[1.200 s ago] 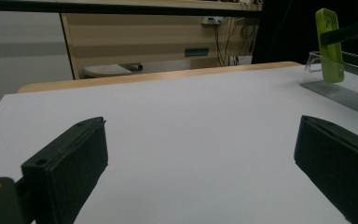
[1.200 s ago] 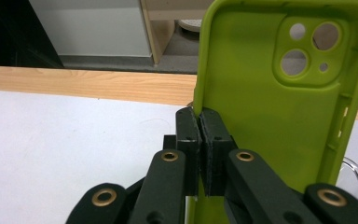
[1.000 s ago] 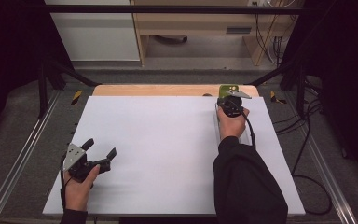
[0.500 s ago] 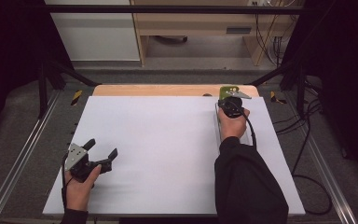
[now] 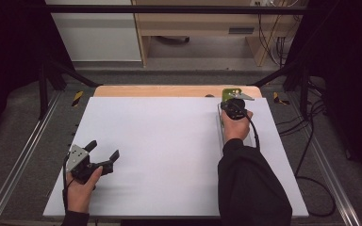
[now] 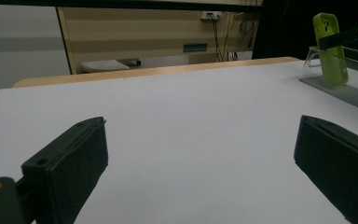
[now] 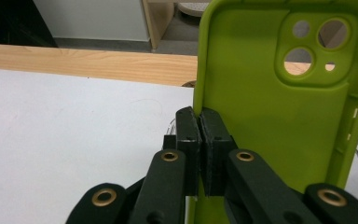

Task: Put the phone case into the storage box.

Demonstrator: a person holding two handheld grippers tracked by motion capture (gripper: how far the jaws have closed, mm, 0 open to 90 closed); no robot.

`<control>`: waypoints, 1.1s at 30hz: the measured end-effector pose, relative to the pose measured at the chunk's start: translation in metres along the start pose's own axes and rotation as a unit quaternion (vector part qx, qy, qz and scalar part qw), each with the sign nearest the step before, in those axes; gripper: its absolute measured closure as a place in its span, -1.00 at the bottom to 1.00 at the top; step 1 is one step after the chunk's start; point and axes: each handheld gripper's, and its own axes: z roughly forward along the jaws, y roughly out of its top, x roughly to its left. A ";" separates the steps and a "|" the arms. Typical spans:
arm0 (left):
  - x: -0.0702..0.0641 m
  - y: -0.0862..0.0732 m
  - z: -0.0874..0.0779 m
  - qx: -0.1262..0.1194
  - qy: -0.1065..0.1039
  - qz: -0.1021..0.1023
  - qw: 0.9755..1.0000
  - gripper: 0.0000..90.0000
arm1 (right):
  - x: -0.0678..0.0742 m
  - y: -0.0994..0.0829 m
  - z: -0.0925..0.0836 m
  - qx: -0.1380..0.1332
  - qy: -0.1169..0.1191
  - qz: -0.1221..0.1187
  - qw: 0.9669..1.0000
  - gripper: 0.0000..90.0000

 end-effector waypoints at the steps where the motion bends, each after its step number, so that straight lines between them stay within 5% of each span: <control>1: 0.000 0.000 0.000 0.000 0.000 0.000 1.000 -0.95 | 0.000 0.000 0.000 0.000 0.000 0.000 1.000 0.95; 33: -0.009 -0.001 0.005 0.007 -0.014 0.007 1.000 -0.95 | -0.001 -0.002 0.004 0.003 0.014 0.009 1.000 0.95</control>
